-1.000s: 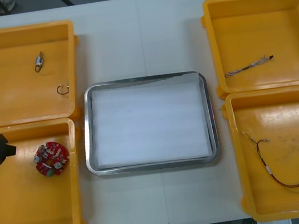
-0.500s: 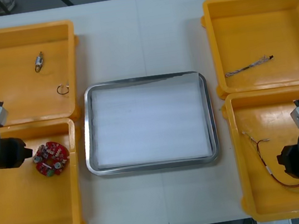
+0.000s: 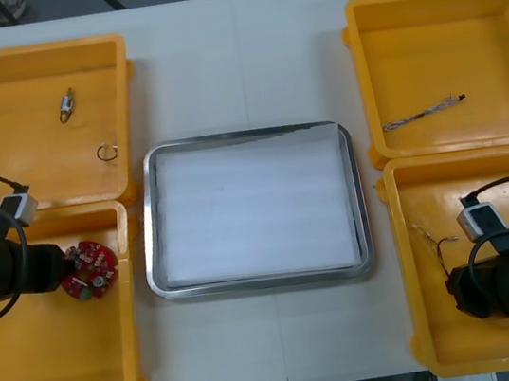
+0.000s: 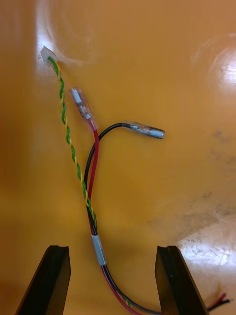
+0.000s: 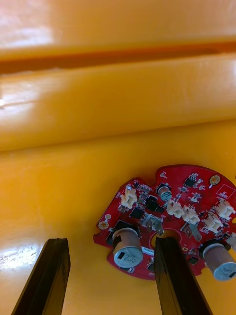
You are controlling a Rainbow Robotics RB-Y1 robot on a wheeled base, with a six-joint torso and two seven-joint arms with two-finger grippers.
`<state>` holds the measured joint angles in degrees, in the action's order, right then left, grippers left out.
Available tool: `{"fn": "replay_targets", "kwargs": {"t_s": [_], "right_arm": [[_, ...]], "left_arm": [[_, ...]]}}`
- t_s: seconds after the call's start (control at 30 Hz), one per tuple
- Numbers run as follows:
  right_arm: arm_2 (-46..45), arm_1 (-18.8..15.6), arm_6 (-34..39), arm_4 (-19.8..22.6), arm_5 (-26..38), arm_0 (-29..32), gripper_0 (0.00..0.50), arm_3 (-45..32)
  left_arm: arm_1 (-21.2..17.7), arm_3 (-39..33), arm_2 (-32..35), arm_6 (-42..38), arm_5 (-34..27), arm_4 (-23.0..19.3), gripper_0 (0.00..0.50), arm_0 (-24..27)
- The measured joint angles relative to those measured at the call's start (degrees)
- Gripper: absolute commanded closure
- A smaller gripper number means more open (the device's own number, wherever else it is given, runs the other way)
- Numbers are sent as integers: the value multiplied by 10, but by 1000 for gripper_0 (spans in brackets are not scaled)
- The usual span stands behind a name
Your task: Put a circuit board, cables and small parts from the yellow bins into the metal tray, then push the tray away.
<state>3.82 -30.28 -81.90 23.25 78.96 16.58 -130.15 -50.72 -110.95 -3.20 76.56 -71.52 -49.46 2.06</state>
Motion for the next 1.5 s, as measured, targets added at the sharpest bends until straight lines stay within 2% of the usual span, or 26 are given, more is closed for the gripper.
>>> {"fn": "replay_targets", "kwargs": {"t_s": [0.27,0.3,0.37,0.4,0.57,0.6,0.67,0.7,1.03,1.27,1.5], "right_arm": [[8,0,-6,0,-31,7,0,37],[8,0,-6,0,-31,8,0,37],[8,0,-6,0,-32,11,0,37],[9,0,-6,0,-32,12,0,37],[14,-1,-7,-3,-33,14,0,36],[15,-1,-7,-6,-33,14,32,36],[17,-1,-7,-12,-33,14,488,36],[18,-1,-8,-16,-33,14,500,36],[20,-1,-27,-19,-33,14,500,36],[18,-2,-27,-17,-20,11,500,28],[-1,-2,-27,-4,109,-24,500,-35]], "left_arm": [[0,12,-17,0,29,11,0,0],[0,12,-17,0,29,11,71,0],[0,12,-17,0,30,13,375,0],[0,12,-17,0,31,13,500,0],[0,12,-17,0,32,17,500,0],[0,12,-17,0,32,18,500,0],[0,12,-17,0,32,19,500,0],[0,12,-17,0,32,19,500,0],[0,11,-13,0,24,22,500,0],[0,-29,36,0,-87,22,500,0],[0,-104,118,0,-202,4,500,0]]}}
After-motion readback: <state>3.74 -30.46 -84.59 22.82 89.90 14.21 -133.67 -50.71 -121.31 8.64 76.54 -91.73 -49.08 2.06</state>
